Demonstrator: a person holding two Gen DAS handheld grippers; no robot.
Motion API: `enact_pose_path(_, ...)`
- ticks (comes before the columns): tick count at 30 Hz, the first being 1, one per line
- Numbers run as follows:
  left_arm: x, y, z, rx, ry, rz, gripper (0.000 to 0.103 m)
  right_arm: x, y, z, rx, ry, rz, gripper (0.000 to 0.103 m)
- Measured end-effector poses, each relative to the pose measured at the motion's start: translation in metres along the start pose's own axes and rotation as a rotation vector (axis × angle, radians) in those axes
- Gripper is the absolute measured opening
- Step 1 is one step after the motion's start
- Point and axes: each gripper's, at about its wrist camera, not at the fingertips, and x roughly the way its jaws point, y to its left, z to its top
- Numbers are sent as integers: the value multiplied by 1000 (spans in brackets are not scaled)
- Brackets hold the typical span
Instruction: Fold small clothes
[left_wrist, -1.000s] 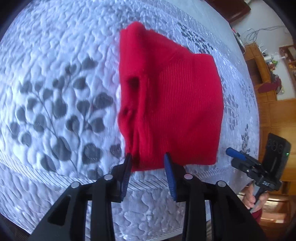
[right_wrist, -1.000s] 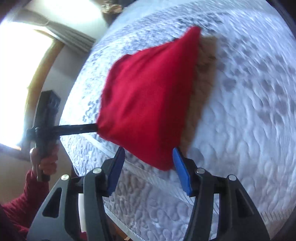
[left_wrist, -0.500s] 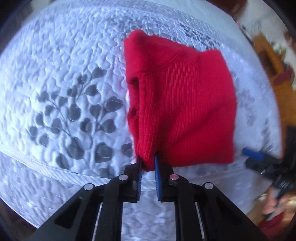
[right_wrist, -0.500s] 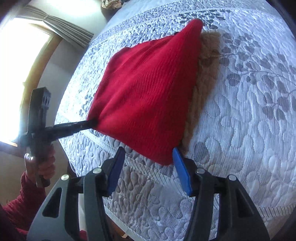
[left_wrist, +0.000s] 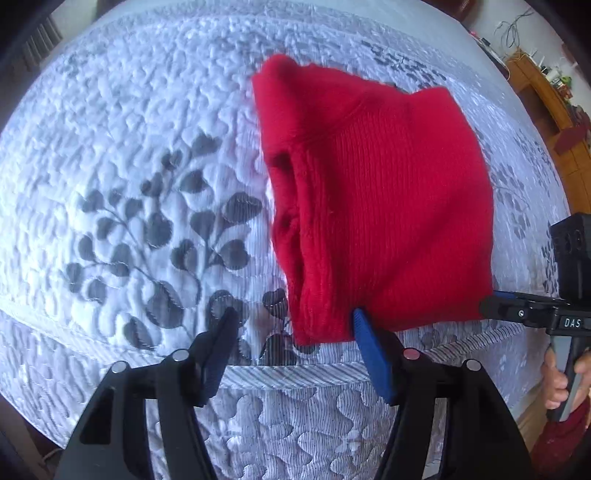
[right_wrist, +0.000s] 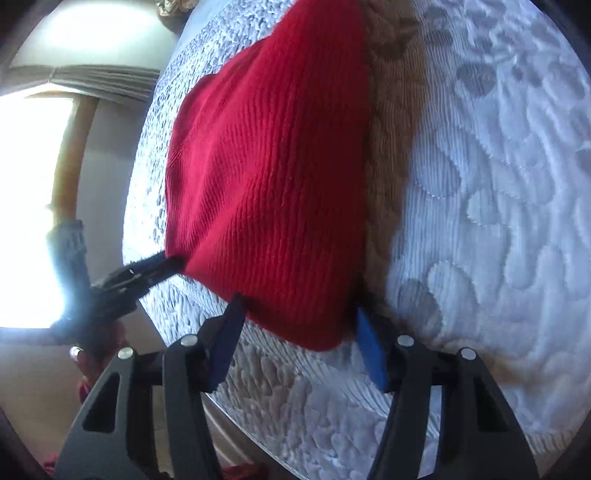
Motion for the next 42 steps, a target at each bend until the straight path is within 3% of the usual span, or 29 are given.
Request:
enact_pose_path(1, 5, 2, 2, -12, 10, -12, 66, 2, -3, 2, 11, -1, 18, 54)
enact_pose_path(3, 16, 6, 4, -44, 16, -35, 68, 3, -10, 6, 41, 4, 47, 27)
enact_pose_path(4, 17, 5, 5, -51, 13, -38, 68, 3, -13, 6, 51, 14, 69, 22)
enact_pose_path(5, 17, 3, 6, -51, 7, -32, 66, 0, -15, 6, 60, 23, 105, 19)
enact_pose_path(6, 16, -2, 7, -39, 1, -26, 57, -4, -15, 5, 52, 21, 114, 17)
enact_pose_path(7, 15, -4, 5, -31, 4, -41, 39, -12, -13, 5, 36, 13, 118, 17)
enact_pose_path(8, 18, -12, 7, -30, 17, -76, 33, -21, -11, 3, 22, 2, 121, 15)
enact_pose_path(12, 22, -34, 3, 10, 38, -88, 33, -58, -1, -8, -58, -30, 6, 13)
enact_pose_path(16, 31, -52, 0, 77, 30, -42, 38, -39, -11, -17, -73, 45, -135, 13)
enact_pose_path(17, 31, -52, 1, 71, 33, -47, 39, -34, -15, -16, -61, 45, -121, 15)
enact_pose_path(18, 30, -52, 3, 65, 39, -52, 43, -32, -15, -14, -60, 50, -103, 20)
enact_pose_path(19, 26, -50, 6, 65, 44, -49, 56, -33, -15, -13, -64, 55, -97, 24)
enact_pose_path(21, 13, -45, 12, 84, 1, 13, 68, -44, -8, -9, -99, 17, -101, 41)
enact_pose_path(24, -8, -30, 29, 94, -58, 67, 70, -70, -5, -1, -132, -44, -103, 43)
enact_pose_path(27, -14, -19, 61, 59, -87, 64, 70, -93, -5, 25, -121, -97, -96, 46)
enact_pose_path(29, -11, -17, 95, 38, -97, 60, 70, -101, -2, 50, -129, -124, -107, 50)
enact_pose_path(33, 10, -18, 159, 14, -100, 149, 70, -104, -4, 86, -122, -131, -125, 52)
enact_pose_path(36, 19, -9, 176, 10, -94, 189, 70, -98, -11, 111, -115, -133, -149, 52)
enact_pose_path(38, 26, -11, 180, 29, -82, 164, 64, -94, -15, 123, -106, -136, -154, 52)
enact_pose_path(40, 34, -18, 181, 63, -60, 125, 29, -83, -13, 137, -100, -138, -165, 52)
enact_pose_path(42, 38, -20, 180, 68, -64, 129, 18, -76, -15, 148, -98, -136, -167, 52)
